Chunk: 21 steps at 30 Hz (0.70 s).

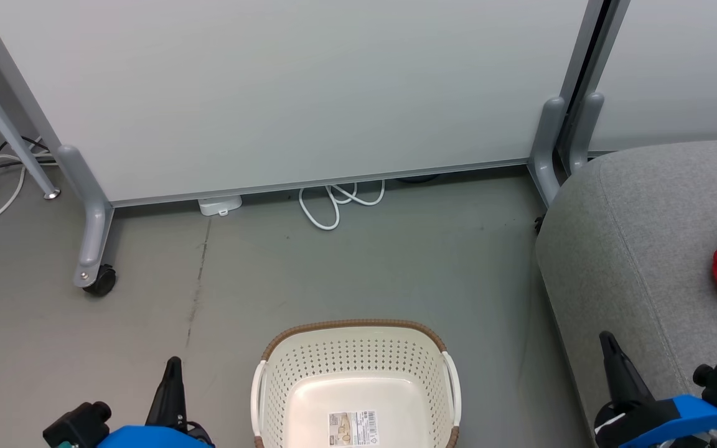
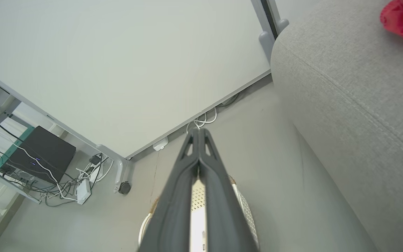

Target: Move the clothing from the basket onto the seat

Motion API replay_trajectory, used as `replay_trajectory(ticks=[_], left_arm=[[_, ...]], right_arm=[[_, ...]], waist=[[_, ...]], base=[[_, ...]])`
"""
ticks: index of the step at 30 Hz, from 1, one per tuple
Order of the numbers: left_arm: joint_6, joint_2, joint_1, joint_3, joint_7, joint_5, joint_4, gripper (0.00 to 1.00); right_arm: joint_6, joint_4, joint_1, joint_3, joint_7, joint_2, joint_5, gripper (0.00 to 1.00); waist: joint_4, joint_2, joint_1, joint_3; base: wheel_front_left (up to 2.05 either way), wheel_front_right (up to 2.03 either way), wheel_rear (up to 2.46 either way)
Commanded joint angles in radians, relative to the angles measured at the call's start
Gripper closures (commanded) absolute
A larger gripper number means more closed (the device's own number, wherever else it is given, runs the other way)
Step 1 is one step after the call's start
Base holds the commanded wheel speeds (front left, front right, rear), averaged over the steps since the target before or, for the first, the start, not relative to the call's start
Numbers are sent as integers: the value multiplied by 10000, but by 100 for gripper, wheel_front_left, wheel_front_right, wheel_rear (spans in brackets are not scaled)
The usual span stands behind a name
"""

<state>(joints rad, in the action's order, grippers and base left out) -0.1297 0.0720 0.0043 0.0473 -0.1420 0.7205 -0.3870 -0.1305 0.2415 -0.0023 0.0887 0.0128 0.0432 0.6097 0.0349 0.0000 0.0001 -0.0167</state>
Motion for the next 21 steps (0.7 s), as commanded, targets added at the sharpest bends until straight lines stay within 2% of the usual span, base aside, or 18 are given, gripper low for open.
replay_trajectory(ticks=[1, 21], left_arm=[[-4, 18, -332, -90, 72, 316, 202, 100], [-6, -39, -580, -515, 747, 2645, 548, 100]], right_arm=[[-2, -126, -339, 31, -32, 42, 368, 100], [-3, -91, -557, 96, -369, 58, 2986, 100]], waist=[[-4, 0, -1, 2], [-70, 0, -1, 28]], base=[[0, 0, 0], [0, 0, 0]])
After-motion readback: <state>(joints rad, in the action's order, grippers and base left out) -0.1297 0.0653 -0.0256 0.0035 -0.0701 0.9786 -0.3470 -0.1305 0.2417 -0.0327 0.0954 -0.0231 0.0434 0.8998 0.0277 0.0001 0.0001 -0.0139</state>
